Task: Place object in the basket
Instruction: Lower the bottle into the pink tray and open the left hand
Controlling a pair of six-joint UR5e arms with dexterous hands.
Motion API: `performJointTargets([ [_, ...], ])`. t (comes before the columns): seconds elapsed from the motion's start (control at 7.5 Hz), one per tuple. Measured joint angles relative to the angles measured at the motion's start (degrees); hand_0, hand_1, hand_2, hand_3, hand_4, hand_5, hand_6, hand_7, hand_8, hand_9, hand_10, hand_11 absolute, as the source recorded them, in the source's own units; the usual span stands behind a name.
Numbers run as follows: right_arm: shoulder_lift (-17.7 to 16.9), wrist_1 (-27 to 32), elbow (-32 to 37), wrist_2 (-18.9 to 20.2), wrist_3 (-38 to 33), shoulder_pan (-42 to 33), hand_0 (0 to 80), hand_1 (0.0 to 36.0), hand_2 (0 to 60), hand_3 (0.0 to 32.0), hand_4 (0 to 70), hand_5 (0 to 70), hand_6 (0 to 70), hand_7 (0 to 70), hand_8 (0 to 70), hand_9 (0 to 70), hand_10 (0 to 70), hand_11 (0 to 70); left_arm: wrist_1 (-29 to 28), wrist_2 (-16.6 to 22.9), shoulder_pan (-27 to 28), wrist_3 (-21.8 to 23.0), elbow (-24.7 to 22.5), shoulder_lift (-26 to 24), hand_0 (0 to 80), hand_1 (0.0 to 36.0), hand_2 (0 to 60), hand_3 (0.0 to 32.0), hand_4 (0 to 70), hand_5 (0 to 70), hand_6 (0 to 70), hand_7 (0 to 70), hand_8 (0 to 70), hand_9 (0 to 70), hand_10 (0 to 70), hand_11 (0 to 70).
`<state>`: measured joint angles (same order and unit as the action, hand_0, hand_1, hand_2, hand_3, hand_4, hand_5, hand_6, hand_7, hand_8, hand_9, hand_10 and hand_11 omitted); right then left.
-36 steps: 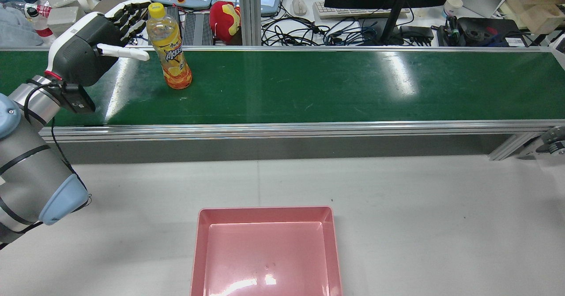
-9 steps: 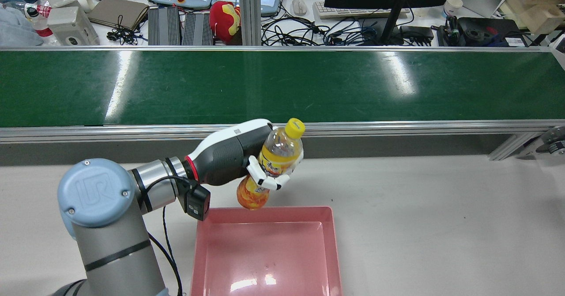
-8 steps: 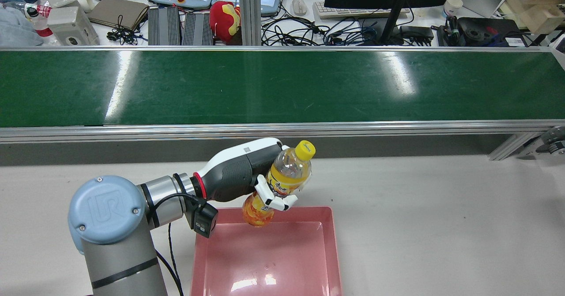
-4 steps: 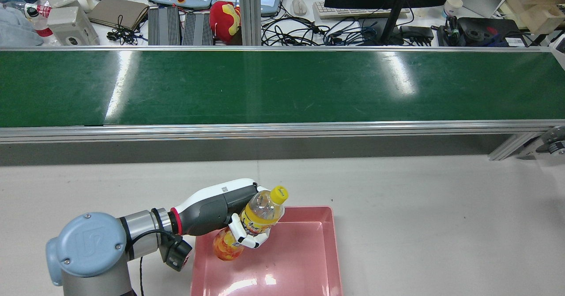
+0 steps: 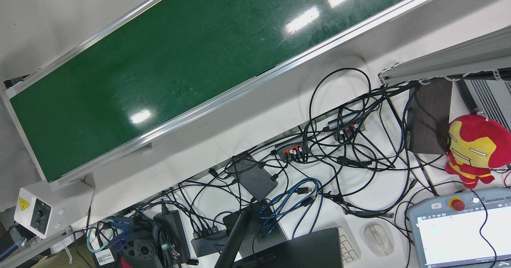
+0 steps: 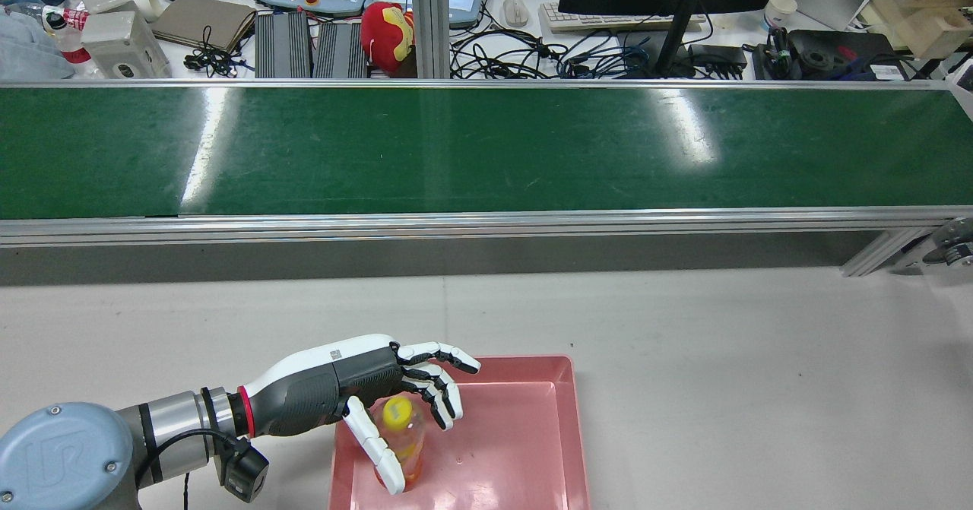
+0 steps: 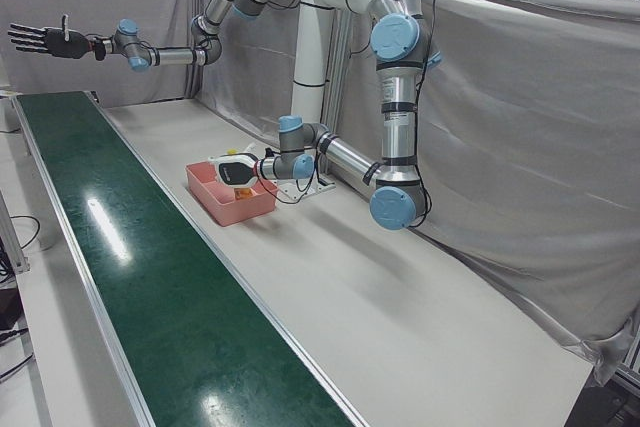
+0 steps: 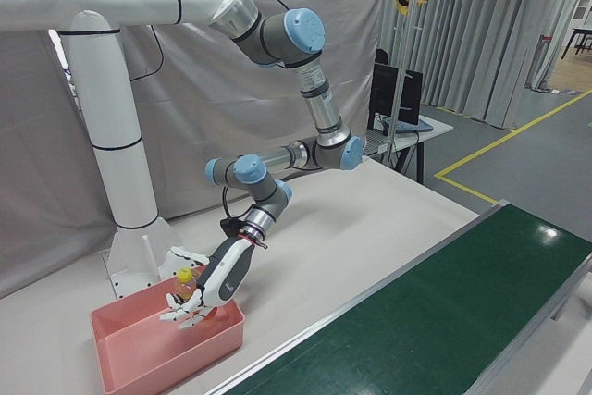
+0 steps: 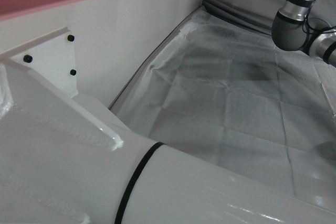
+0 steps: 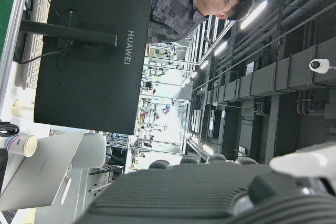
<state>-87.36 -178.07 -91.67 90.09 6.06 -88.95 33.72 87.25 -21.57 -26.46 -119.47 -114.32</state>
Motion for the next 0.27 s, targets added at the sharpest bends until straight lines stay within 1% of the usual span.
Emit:
performJointTargets([
  [0.13,0.0,0.0,0.0,0.0,0.0,0.0,0.0,0.0,0.0,0.0,0.0,0.0,0.0,0.0,0.0,0.0,0.0,0.0,1.3,0.0,0.0,0.2,-1.9,-0.3,73.2,17.0,0.0,0.0,7.5,29.6,0.0,6.3,0.0,0.0,8.8,15.8],
  [0.27,0.0,0.0,0.0,0.0,0.0,0.0,0.0,0.0,0.0,0.0,0.0,0.0,0.0,0.0,0.0,0.0,0.0,0.0,2.6,-0.1,0.0,0.3,-3.2,-1.1,72.2,16.9,0.0,0.0,6.4,29.8,0.0,6.2,0.0,0.0,8.0,14.5],
])
